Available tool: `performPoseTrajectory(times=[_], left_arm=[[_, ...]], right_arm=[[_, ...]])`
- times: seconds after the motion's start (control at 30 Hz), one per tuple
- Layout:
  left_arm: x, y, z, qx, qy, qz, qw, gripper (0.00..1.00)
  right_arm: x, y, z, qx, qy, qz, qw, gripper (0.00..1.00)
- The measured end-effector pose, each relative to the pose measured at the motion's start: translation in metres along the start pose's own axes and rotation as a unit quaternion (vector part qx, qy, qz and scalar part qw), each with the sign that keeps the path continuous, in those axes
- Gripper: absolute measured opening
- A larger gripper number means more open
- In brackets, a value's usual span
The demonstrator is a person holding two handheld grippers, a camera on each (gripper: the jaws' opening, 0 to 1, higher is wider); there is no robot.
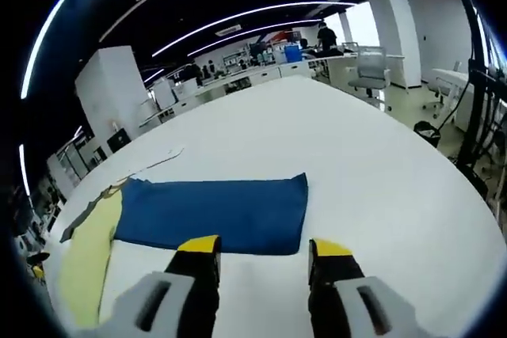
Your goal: Fold the garment on the visible template until the final outline fits inside the template.
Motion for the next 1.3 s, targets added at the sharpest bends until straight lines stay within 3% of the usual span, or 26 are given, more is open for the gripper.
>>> performPoseTrajectory(times=[0.13,0.3,0.37,0.5,0.6,0.77,0.87,1.03,1.3], left_arm=[[-0.003,-0.001,0.001,0.004,-0.003,0.002,1.0,0.6],[-0.005,-0.001,-0.001,0.006,-0.008,0.0,0.9999,0.58],[-0.006,-0.001,-0.001,0.007,-0.009,0.001,0.9999,0.57],[-0.007,-0.001,-0.003,0.005,-0.007,-0.001,1.0,0.56],[-0.006,0.0,-0.003,0.003,-0.005,-0.004,1.0,0.56],[-0.004,0.001,-0.005,-0.003,-0.004,-0.014,0.9999,0.56],[-0.003,0.001,-0.007,-0.007,0.0,-0.019,0.9998,0.55],[-0.001,0.0,-0.011,-0.008,0.004,-0.032,0.9994,0.53],[-0.003,-0.005,-0.014,-0.01,0.02,-0.038,0.999,0.53]], right_arm=[[-0.001,0.001,-0.002,-0.002,0.01,-0.002,0.9999,0.22],[0.001,-0.002,-0.006,-0.013,0.025,-0.006,0.9996,0.11],[0.001,-0.004,-0.006,-0.021,0.018,-0.008,0.9996,0.0],[0.0,-0.006,-0.001,-0.017,0.006,0.005,0.9998,0.0],[0.005,-0.009,0.006,-0.01,-0.005,-0.005,0.9999,0.0],[0.023,-0.011,0.035,0.026,-0.021,-0.018,0.9993,0.0],[0.036,-0.01,0.061,0.053,-0.06,-0.024,0.9965,0.0],[0.051,-0.002,0.101,0.096,-0.074,-0.03,0.9922,0.0],[0.048,0.009,0.178,0.169,-0.124,-0.007,0.9778,0.0]])
Point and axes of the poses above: the point that each gripper's makers call its tool centre point, and the gripper's own axes: y roughly forward along the fingers, z roughly to its left, x roughly out of its top, the point moved 8 cm from there along -y, roughly backward along the fingers, and after that the axes turned 2 degrees about -z, right-handed, at the moved point
